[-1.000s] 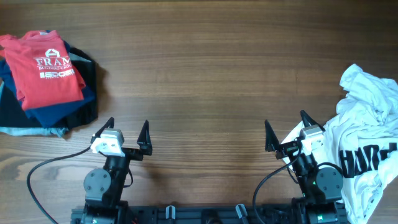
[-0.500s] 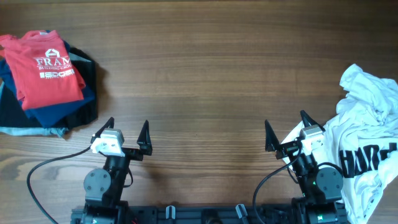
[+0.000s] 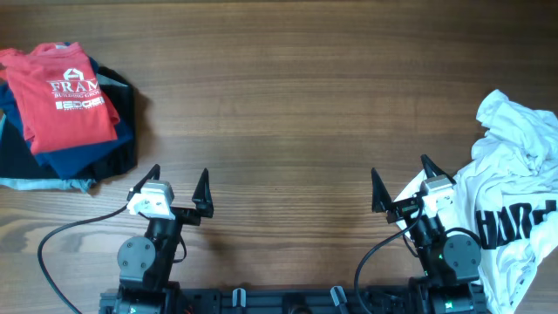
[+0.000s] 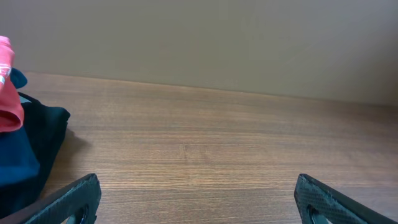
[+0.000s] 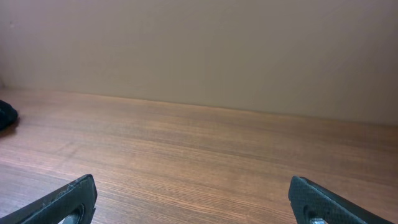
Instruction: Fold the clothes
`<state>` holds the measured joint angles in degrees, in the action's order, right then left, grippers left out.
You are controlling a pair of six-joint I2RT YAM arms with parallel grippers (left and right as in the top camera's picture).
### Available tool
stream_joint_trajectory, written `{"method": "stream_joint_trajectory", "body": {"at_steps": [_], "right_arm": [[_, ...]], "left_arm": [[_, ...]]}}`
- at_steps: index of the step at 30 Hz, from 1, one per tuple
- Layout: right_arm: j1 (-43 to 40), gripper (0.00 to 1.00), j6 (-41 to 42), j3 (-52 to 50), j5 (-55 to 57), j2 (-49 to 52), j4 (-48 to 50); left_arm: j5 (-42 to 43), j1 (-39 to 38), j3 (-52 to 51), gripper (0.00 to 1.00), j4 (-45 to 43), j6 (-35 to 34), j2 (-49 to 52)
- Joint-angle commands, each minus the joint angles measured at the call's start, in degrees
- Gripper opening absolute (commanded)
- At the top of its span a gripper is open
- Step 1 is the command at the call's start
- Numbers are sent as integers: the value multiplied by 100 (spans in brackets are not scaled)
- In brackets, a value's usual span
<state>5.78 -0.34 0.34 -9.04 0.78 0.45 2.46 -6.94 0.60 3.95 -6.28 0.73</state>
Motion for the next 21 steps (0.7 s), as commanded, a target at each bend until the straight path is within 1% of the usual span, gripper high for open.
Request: {"method": "stream_joint_trajectory", "body": {"at_steps": [1, 12, 13, 15, 17, 19, 21], "right_arm": [[-24, 100, -79, -2, -136, -50, 35], [-24, 100, -90, -2, -120, -50, 52], [-24, 100, -57, -2, -142, -50, 57], [-24, 100, 258, -2, -131, -50, 55], [-24, 100, 533, 13, -133, -50, 46], [-24, 100, 514, 153, -76, -50, -68], [-24, 100, 483, 396, 297, -17, -273]], "left_arm": [[90, 31, -28, 100, 22, -17, -57], [92, 31, -28, 100, 17, -17, -57], [92, 31, -28, 100, 17, -17, -57], [142, 31, -28, 100, 9, -59, -57], [153, 31, -26, 100, -59, -341, -57], [155, 31, 15, 100, -63, -538, -57], [155, 31, 181, 100, 4, -780, -42]]}}
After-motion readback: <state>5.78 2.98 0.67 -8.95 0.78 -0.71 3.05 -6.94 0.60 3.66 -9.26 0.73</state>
